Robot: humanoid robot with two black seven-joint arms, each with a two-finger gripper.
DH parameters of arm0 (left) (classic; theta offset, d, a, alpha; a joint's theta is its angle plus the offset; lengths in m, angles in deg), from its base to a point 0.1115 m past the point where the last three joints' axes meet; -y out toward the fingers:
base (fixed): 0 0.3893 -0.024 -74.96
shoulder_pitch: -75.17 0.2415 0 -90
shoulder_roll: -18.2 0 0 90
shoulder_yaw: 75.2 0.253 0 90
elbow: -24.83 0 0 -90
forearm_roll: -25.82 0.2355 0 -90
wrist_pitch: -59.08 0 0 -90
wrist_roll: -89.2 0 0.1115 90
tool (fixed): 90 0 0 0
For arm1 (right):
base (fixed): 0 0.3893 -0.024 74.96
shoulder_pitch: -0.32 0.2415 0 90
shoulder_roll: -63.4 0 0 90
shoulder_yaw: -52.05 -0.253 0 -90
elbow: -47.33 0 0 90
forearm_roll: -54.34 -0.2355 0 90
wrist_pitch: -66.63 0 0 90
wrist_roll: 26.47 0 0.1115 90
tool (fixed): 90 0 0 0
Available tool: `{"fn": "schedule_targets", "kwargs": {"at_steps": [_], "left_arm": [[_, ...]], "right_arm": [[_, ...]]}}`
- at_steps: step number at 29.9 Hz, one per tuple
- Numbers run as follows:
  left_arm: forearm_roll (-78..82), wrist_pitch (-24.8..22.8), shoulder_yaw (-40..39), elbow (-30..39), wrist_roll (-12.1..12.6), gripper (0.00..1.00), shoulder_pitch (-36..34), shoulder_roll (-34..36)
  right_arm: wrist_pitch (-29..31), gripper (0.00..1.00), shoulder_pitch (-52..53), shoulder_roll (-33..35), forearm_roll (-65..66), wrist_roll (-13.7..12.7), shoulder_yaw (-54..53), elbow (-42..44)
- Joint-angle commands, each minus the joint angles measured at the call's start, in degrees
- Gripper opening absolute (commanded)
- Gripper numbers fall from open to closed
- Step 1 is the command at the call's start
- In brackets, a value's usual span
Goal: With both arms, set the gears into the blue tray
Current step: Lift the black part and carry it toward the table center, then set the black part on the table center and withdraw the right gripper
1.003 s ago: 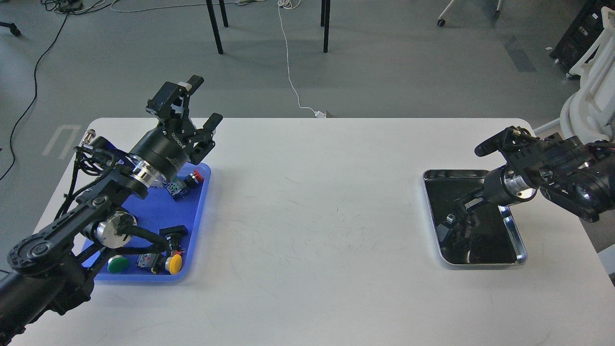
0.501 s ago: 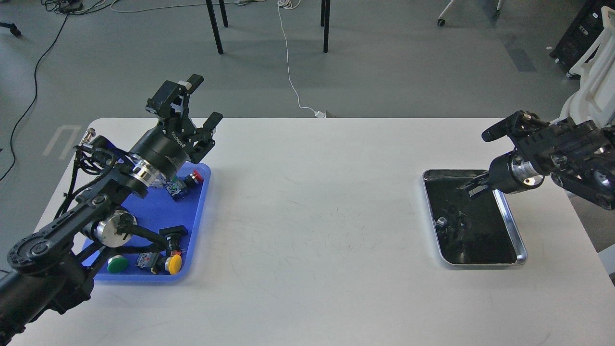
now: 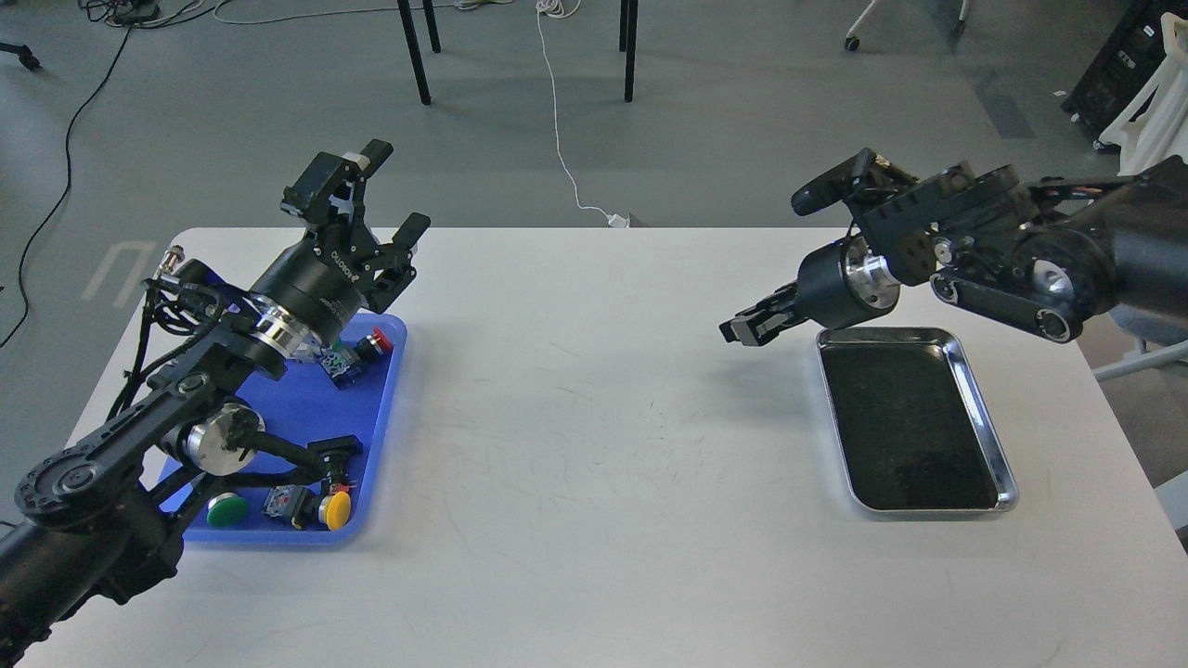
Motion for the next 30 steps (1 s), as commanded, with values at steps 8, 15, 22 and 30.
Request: {"fn": "schedule_targets", "kwargs": {"at_steps": [8, 15, 22, 30], "left_arm": [[0.00, 0.03, -1.05, 0.39, 0.00, 0.98, 0.26, 0.21], [-0.08, -0.06, -1.13, 0.39, 0.00, 0.98, 0.35, 0.74], [-0.09, -0.06, -1.13, 0.39, -0.09, 0.98, 0.35, 1.27], [-0.09, -0.06, -1.31, 0.39, -0.09, 0.98, 0.88, 1.27]], "right_arm": [[-6.65, 0.16, -1.63, -10.98, -2.56, 0.00, 3.05, 1.35], [-8.93, 0.16, -4.71, -15.65, -2.65, 0.00, 5.07, 4.60], [-9.46, 0.16, -6.46, -15.65, -2.56, 0.00, 6.39, 5.04], [-11.13, 0.17, -8.48, -15.65, -2.56, 0.00, 6.39, 5.31]]}}
